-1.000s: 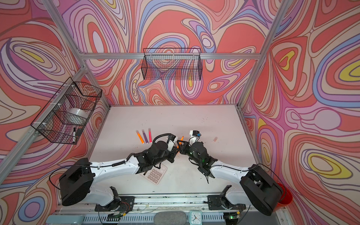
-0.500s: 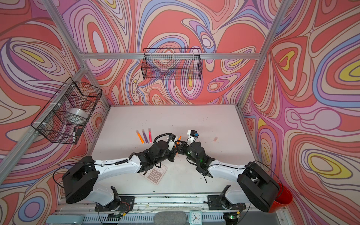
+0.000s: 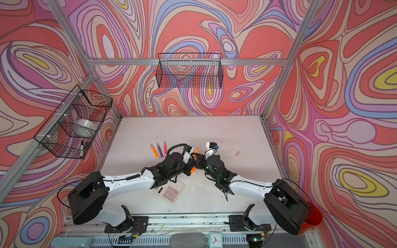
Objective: Insert the pens into the pen caps
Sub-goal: 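Move the right gripper over the loose translucent caps and lower toward one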
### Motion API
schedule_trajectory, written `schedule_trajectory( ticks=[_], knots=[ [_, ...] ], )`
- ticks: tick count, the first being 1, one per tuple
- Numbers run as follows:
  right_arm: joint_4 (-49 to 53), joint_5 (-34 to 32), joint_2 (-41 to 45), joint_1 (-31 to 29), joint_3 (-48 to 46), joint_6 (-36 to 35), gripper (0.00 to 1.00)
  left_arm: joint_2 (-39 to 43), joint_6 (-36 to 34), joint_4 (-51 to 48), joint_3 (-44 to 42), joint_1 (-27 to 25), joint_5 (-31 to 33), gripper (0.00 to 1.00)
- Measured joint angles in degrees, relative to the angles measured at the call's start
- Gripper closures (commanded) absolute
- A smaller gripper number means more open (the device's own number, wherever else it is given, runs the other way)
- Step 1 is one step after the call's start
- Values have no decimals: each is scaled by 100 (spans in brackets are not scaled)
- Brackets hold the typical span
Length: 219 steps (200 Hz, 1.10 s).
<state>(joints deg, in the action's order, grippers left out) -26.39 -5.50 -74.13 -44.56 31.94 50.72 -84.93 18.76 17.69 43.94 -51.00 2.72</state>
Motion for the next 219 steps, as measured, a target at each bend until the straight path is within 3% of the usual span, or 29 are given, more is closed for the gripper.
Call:
schedule_trajectory(
  ticks=[48, 72, 97, 113, 143, 163, 189, 219],
  knots=[
    [2166, -341, 1132, -63, 492, 254, 50, 680, 140, 81, -457, 188, -79, 100],
    [3788, -966, 1410, -61, 1241, -175, 50, 966, 138, 85, -592, 188, -393, 100],
    [4774, -1381, 1440, 199, 1696, -785, 51, 1213, 136, 55, -798, 181, -660, 100],
    [5069, -1311, 1287, 723, 1683, -1158, 60, 1314, 127, -15, -887, 160, -787, 100],
    [5165, -1043, 566, 1558, 1329, -1637, 67, 1484, 101, -44, -1082, 98, -970, 100],
    [5200, -767, 9, 1639, 1228, -1834, 69, 1515, 94, -129, -1095, 68, -1091, 100],
    [5152, -522, -525, 1641, 1241, -1991, 78, 1517, 96, -179, -1095, 70, -1246, 100],
    [5163, -481, -855, 1655, 1320, -2059, 73, 1515, 94, -173, -1095, 68, -1370, 100]
  ],
)
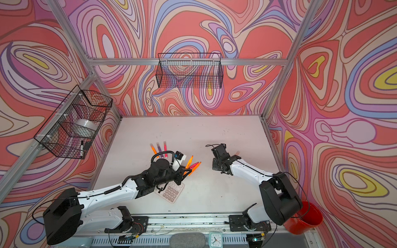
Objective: Insert the pens into the pen caps
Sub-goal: 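Move the right gripper over the loose translucent caps and lower toward one, then grasp a translucent cap upright with the right gripper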
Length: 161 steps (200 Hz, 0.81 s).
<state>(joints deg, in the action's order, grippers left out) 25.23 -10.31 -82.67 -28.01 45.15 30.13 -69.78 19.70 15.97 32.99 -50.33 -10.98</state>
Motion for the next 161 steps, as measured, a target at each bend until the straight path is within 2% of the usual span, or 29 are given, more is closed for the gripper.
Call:
schedule_trajectory(
  ticks=[161],
  knots=[
    [400, 61, -1119, 229, 717, -7, 77, -162, 2, -87, 177, 0, -216, 100]
  ],
)
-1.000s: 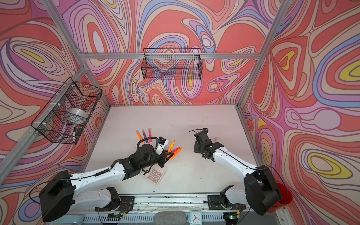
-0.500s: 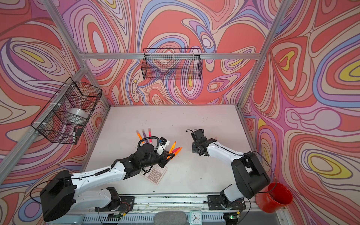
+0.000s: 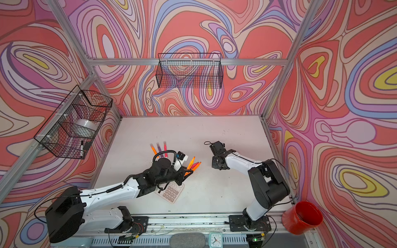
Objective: Insert the pens into the pen caps
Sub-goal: 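Grasp a translucent cap upright with the right gripper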
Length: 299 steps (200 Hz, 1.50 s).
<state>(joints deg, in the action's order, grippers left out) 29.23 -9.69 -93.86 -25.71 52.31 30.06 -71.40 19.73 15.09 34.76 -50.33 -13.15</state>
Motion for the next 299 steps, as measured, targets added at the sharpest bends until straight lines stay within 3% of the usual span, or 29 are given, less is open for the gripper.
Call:
schedule_trajectory(
  ticks=[95, 124, 198, 239, 299],
  knots=[
    [166, 68, -433, 90, 315, -2, 77, 50, 0, -74, 50, 0, -74, 100],
    [164, 101, -442, 90, 326, -7, 84, 90, 0, -114, 55, 0, -83, 100],
    [133, 120, -238, 90, 164, 2, 91, 269, 15, -140, 55, 0, -131, 100],
    [79, 120, 546, 90, -262, 142, 95, 297, 48, 103, -55, 0, -210, 100],
    [192, 210, 2957, 90, -573, 682, 96, 444, 92, 168, -87, 0, -164, 100]
  ],
)
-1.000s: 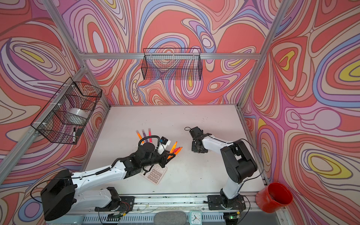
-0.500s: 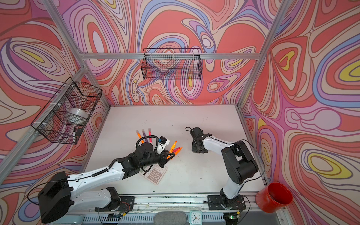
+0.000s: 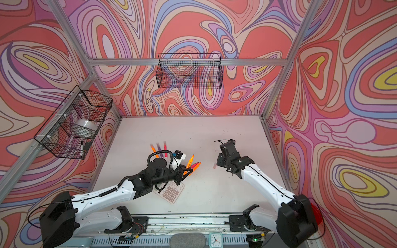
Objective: Insert the pens into the pen caps
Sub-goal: 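Grasp a translucent cap upright with the right gripper, then lift the cap and carry it over the orange marker tip with the right gripper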
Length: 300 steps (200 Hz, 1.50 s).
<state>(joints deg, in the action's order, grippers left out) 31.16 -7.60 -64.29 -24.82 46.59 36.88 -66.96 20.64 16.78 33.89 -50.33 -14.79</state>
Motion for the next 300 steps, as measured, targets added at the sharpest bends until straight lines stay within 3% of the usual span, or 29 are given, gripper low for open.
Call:
schedule_trajectory(
  ticks=[46, 115, 216, 300],
  knots=[
    [-905, 518, 927, 0, -382, 804, 99, -4, 70, 44, -17, 0, -26, 100],
    [-3447, 1110, 946, -243, -1386, 1808, 98, -195, 332, 334, -31, 0, -170, 100],
    [-5209, 1034, 236, -1261, -1366, 1764, 99, -708, 728, 874, -28, 0, -190, 100],
    [-5560, 957, 26, -1392, -1342, 1735, 99, -730, 809, 916, -28, 0, -170, 100]
  ],
)
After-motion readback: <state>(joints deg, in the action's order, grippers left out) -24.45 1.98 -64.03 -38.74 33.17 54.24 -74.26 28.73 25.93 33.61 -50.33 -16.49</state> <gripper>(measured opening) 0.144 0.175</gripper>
